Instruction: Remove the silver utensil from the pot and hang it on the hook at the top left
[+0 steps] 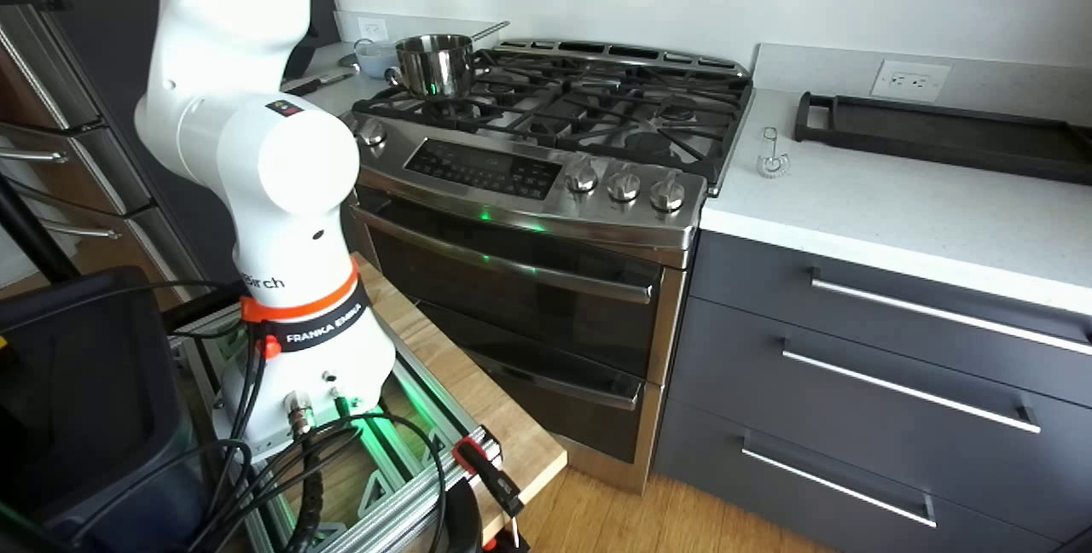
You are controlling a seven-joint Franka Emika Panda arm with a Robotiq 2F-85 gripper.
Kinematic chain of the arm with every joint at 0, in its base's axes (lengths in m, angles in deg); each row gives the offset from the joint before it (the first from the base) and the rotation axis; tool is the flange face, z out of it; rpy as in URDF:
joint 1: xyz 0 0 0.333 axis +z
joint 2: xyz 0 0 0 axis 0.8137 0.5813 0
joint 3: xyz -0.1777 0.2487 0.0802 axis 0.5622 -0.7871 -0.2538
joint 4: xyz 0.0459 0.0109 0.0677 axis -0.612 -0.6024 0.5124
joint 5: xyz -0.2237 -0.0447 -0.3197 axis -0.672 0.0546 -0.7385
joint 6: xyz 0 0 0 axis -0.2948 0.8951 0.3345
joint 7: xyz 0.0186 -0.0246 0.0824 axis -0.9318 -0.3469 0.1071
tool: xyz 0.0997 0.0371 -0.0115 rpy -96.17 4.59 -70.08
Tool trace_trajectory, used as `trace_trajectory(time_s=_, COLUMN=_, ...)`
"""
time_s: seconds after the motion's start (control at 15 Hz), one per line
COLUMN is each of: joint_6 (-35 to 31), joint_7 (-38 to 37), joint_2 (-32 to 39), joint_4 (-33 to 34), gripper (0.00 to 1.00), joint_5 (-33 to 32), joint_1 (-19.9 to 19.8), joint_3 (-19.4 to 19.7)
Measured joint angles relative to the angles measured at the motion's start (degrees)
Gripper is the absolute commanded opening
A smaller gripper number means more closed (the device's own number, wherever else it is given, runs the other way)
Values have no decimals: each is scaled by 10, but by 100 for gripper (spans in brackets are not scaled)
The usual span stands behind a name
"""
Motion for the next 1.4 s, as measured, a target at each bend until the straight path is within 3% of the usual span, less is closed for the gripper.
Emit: trace_trajectory(time_s=1.4, joint_6=7, joint_7=-9, joint_2=19, joint_4=32, gripper=3, joint_5=-3, joint_1=3, joint_3=-1)
